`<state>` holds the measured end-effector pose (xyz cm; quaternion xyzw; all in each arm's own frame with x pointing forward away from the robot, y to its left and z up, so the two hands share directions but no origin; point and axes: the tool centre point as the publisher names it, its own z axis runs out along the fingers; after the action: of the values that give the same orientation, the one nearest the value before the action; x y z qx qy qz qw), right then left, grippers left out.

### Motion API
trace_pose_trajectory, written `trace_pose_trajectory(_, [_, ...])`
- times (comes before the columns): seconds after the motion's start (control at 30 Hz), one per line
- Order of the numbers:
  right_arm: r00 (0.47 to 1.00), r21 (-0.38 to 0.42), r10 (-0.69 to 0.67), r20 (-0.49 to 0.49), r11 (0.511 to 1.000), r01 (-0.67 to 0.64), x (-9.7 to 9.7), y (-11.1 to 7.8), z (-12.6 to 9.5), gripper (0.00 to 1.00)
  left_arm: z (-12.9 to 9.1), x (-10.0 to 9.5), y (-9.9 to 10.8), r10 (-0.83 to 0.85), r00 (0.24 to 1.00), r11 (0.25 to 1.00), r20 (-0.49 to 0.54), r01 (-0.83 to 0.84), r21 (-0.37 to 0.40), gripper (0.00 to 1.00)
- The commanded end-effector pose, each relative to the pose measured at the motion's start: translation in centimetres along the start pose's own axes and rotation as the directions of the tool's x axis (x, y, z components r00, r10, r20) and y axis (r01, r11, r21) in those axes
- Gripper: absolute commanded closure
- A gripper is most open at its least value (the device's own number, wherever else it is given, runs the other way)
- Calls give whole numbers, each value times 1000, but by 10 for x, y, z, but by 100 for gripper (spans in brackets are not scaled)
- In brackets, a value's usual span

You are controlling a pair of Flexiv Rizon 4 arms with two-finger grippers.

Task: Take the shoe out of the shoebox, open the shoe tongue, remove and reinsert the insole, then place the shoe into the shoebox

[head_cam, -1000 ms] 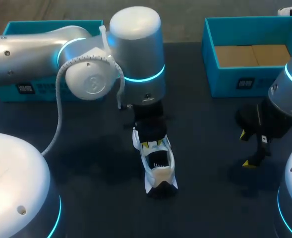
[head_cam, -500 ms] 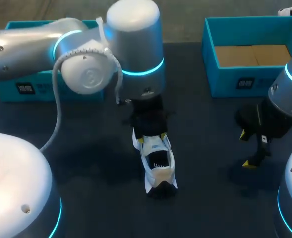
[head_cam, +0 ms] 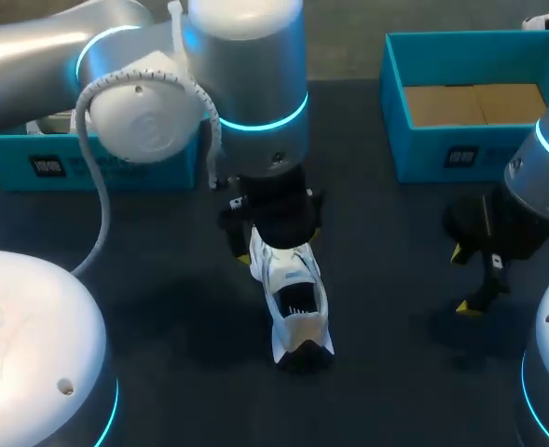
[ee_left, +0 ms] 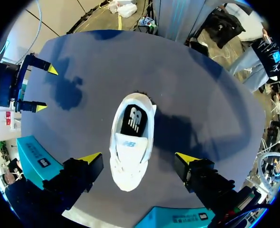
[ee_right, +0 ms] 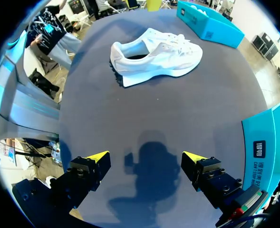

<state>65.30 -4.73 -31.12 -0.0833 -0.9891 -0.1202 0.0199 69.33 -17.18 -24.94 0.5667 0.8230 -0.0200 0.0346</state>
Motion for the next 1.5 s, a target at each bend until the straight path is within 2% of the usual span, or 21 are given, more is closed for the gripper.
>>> trace_pose_trajectory(0.03, [1000,0,-1,3,1000,1,1,-1,0,0,0,5,1,0,1000,1000,9,0,-1,0])
trace_pose_trajectory(0.1, [1000,0,-1,3,1000,1,1,-1,0,0,0,5,1,0,1000,1000,9,0,-1,0])
trace_pose_trajectory(0.2, [1000,0,-1,3,1000,1,1,-1,0,0,-6,18,-13,-14,998,999,54,12,50,0])
trace_pose_trajectory(0.33, [1000,0,-1,3,1000,1,1,-1,0,0,-17,32,-25,-180,981,982,78,174,73,0])
trace_pose_trajectory(0.37, [1000,0,-1,3,1000,1,1,-1,0,0,-20,35,-26,-211,975,975,67,205,87,0])
trace_pose_trajectory(0.47, [1000,0,-1,3,1000,1,1,-1,0,0,-23,41,-30,-387,922,920,3,386,68,0])
trace_pose_trajectory(0.57, [1000,0,-1,3,1000,1,1,-1,0,0,-23,43,-33,-525,849,846,-59,528,74,0])
trace_pose_trajectory(0.67, [1000,0,-1,3,1000,1,1,-1,0,0,-24,47,-41,-686,717,714,-124,696,72,0])
trace_pose_trajectory(0.73, [1000,0,-1,3,1000,1,1,-1,0,0,-23,46,-44,-810,572,577,-128,816,-4,0])
trace_pose_trajectory(1.1, [1000,0,-1,3,1000,1,1,-1,0,0,-23,46,-44,-810,572,577,-128,816,-4,0])
trace_pose_trajectory(1.17, [1000,0,-1,3,1000,1,1,-1,0,0,-9,36,-54,-912,391,401,-119,913,-70,0])
trace_pose_trajectory(1.23, [1000,0,-1,3,1000,1,1,-1,0,0,3,34,-67,-952,285,295,-109,952,-85,0])
trace_pose_trajectory(1.27, [1000,0,-1,3,1000,1,1,-1,0,0,7,33,-73,-956,270,280,-116,957,-80,0])
trace_pose_trajectory(1.33, [1000,0,-1,3,1000,1,1,-1,0,0,16,31,-84,-986,156,162,-66,981,-104,0])
trace_pose_trajectory(1.37, [1000,0,-1,3,1000,1,1,-1,0,0,18,31,-87,-984,165,172,-70,980,-98,0])
trace_pose_trajectory(1.4, [1000,0,-1,3,1000,1,1,-1,0,0,20,31,-91,-990,120,126,-73,989,-83,0])
trace_pose_trajectory(1.5, [1000,0,-1,3,1000,1,1,-1,0,0,23,32,-96,-993,94,97,-71,994,-43,0])
